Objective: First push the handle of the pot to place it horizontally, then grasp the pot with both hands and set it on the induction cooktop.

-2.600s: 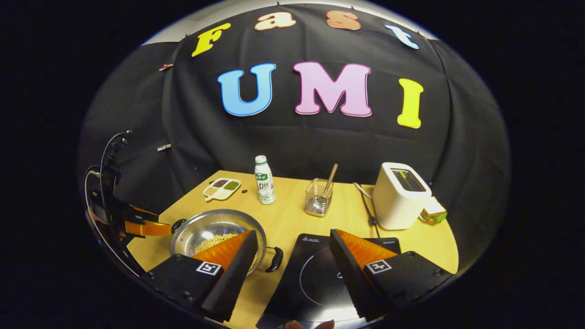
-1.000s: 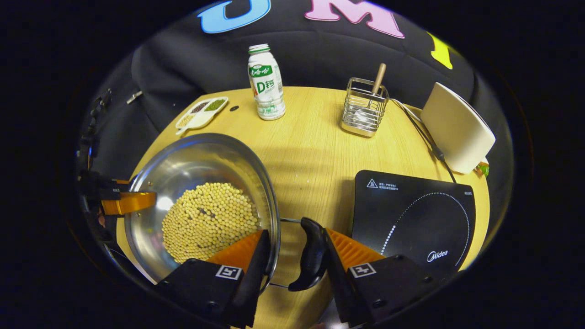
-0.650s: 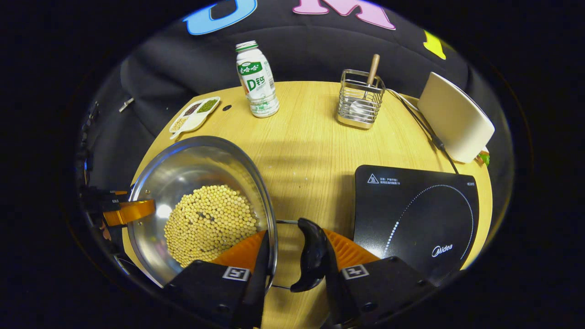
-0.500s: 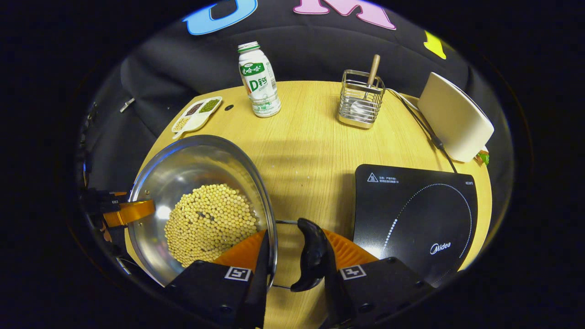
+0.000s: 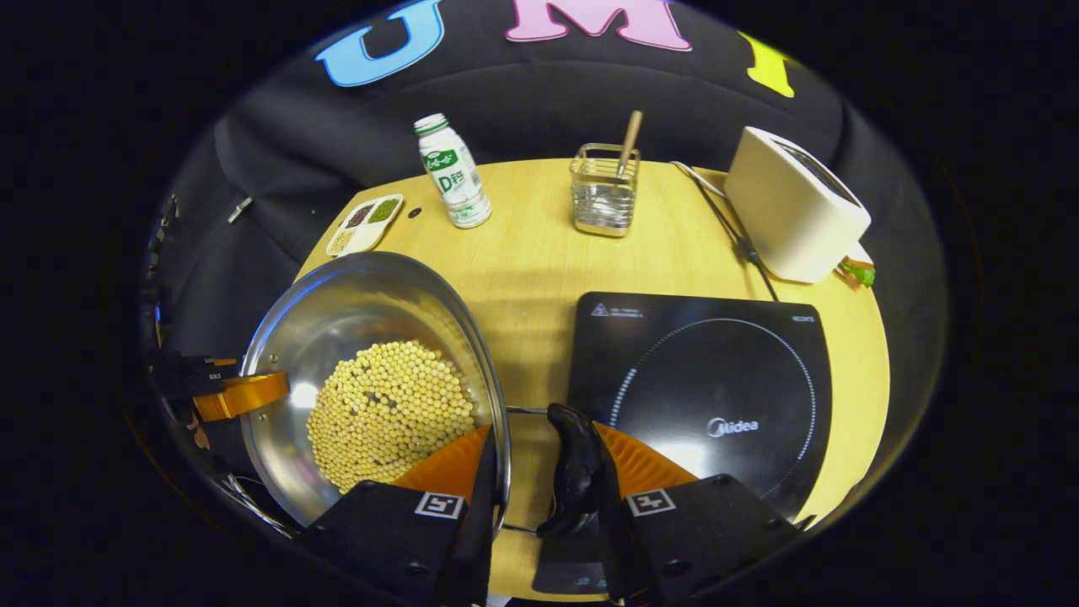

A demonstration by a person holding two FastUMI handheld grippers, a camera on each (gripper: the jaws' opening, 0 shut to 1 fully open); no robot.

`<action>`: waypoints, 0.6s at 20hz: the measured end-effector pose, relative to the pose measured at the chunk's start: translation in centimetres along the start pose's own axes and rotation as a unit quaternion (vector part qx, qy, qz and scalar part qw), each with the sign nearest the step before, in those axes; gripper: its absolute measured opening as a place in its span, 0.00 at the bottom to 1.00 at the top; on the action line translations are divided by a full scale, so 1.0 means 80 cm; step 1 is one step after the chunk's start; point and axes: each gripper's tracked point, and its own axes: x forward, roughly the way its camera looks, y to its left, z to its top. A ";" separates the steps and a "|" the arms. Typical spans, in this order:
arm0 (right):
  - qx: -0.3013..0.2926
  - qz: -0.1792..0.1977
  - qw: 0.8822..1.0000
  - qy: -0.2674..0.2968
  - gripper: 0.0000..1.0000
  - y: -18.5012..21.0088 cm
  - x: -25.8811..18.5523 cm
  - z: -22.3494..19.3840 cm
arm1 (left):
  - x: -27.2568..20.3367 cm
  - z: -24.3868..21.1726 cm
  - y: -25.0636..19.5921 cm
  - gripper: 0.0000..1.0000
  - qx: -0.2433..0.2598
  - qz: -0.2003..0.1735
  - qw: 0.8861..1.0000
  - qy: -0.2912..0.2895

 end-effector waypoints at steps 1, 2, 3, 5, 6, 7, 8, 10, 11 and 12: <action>0.002 -0.002 1.000 0.001 0.55 -0.014 -0.007 0.000 | -0.003 0.003 -0.014 0.57 0.004 -0.002 1.000 0.000; 0.005 -0.004 1.000 0.002 0.55 -0.027 -0.015 0.001 | -0.005 0.006 -0.027 0.57 0.007 -0.005 1.000 -0.001; 0.008 -0.007 1.000 0.000 0.55 -0.041 -0.022 0.002 | -0.006 0.008 -0.042 0.57 0.010 -0.008 1.000 -0.001; 0.016 -0.014 1.000 -0.002 0.55 -0.070 -0.035 0.003 | -0.006 0.015 -0.072 0.57 0.018 -0.014 1.000 -0.001; 0.021 -0.017 1.000 -0.003 0.55 -0.085 -0.040 0.002 | -0.006 0.019 -0.087 0.57 0.024 -0.017 1.000 0.000; 0.027 -0.020 0.999 -0.002 0.55 -0.100 -0.045 0.000 | -0.004 0.022 -0.102 0.57 0.029 -0.020 0.999 0.001; 0.031 -0.021 0.999 -0.001 0.55 -0.114 -0.048 -0.001 | -0.003 0.025 -0.117 0.57 0.035 -0.023 0.999 0.001; 0.036 -0.026 0.999 0.001 0.55 -0.144 -0.056 -0.003 | 0.002 0.029 -0.147 0.57 0.042 -0.029 0.999 0.004; 0.041 -0.029 0.999 0.003 0.51 -0.160 -0.059 -0.004 | 0.004 0.032 -0.164 0.54 0.042 -0.032 0.999 0.005; 0.045 -0.032 0.998 0.004 0.51 -0.173 -0.060 -0.003 | 0.007 0.034 -0.178 0.53 0.044 -0.036 0.998 0.006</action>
